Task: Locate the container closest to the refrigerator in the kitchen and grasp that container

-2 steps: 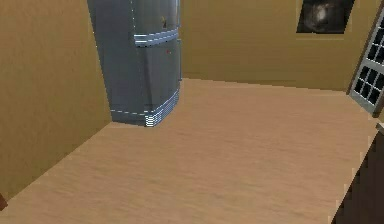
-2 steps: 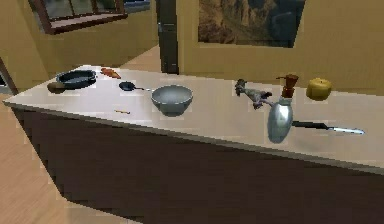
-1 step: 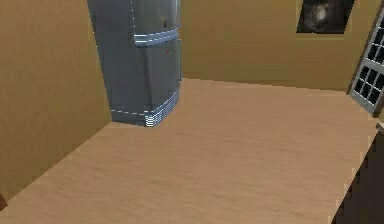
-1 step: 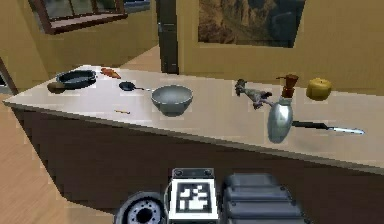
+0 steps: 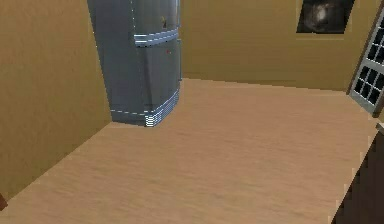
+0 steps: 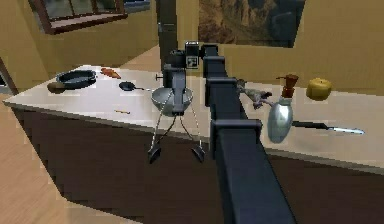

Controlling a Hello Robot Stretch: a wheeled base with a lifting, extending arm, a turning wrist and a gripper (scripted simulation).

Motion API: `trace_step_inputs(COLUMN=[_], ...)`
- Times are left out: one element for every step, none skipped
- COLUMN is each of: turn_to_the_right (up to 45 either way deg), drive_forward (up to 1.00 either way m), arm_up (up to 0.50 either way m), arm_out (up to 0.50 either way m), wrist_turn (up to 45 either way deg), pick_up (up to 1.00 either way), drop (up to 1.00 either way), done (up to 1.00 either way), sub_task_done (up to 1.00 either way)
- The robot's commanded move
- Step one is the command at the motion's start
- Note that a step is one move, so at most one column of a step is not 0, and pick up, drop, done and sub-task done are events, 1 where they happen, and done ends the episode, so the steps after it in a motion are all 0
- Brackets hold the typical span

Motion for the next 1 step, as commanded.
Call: trace_step_inputs(turn_to_the_right=[0.0], drive_forward=[0.00], arm_up=[0.00], arm_out=[0.00], wrist_turn=[45.0], pick_up=[0.00], drop=[0.00], done=[0.00], sub_task_done=[0.00])
